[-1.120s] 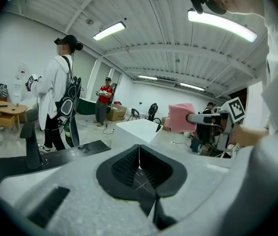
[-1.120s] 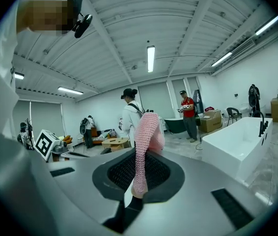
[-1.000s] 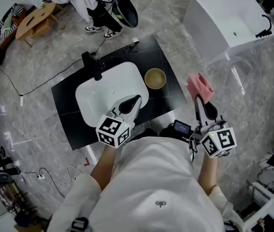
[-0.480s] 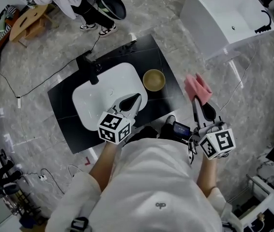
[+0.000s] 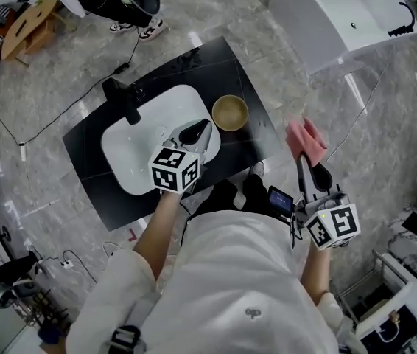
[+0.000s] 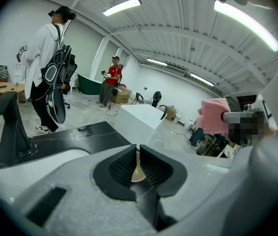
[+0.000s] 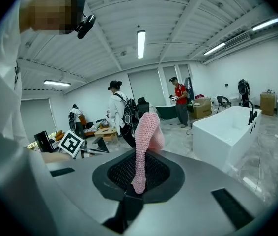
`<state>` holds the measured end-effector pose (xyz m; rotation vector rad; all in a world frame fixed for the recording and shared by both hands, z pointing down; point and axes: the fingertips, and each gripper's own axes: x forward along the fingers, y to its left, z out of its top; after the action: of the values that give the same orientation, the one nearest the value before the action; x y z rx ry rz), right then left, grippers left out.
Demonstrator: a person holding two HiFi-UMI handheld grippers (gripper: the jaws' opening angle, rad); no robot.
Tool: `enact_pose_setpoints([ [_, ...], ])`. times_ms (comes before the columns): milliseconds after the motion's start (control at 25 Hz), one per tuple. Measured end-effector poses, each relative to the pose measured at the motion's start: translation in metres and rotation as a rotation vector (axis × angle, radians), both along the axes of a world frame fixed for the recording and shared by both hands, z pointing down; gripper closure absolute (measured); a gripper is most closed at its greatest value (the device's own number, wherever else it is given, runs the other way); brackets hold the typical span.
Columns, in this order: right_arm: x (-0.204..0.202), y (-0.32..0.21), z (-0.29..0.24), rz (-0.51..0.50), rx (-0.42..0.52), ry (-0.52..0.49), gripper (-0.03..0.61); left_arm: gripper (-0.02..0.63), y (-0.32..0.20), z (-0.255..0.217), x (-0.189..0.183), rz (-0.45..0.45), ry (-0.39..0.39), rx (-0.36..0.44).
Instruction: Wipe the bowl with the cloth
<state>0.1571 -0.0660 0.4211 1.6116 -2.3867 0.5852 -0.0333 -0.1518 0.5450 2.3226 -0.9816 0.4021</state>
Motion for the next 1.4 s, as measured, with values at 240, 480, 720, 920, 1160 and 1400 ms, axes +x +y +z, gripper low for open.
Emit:
enact_pose_setpoints([
  [240, 0.003, 0.003, 0.009, 0.011, -0.037, -0.008, 0.561, 0.600, -0.017, 0.020, 0.004, -0.006, -0.005, -0.045],
  [480, 0.010, 0.003, 0.011, 0.025, -0.046, -0.005, 0.561, 0.591, -0.024, 0.041, 0.010, 0.000, -0.040, -0.077],
  [720, 0.019, 0.004, 0.014, 0.044, -0.057, -0.006, 0.561, 0.555, -0.029, 0.063, 0.017, 0.011, -0.066, -0.120],
  [920, 0.025, 0.008, 0.016, 0.060, -0.067, -0.003, 0.561, 0.541, -0.032, 0.078, 0.019, 0.014, -0.087, -0.144],
  [1160, 0.033, 0.011, 0.022, 0.082, -0.078, 0.000, 0.561, 0.491, -0.038, 0.101, 0.019, 0.006, -0.097, -0.199],
  [1400, 0.038, 0.015, 0.027, 0.088, -0.094, 0.004, 0.561, 0.445, -0.040, 0.124, 0.018, -0.016, -0.085, -0.271],
])
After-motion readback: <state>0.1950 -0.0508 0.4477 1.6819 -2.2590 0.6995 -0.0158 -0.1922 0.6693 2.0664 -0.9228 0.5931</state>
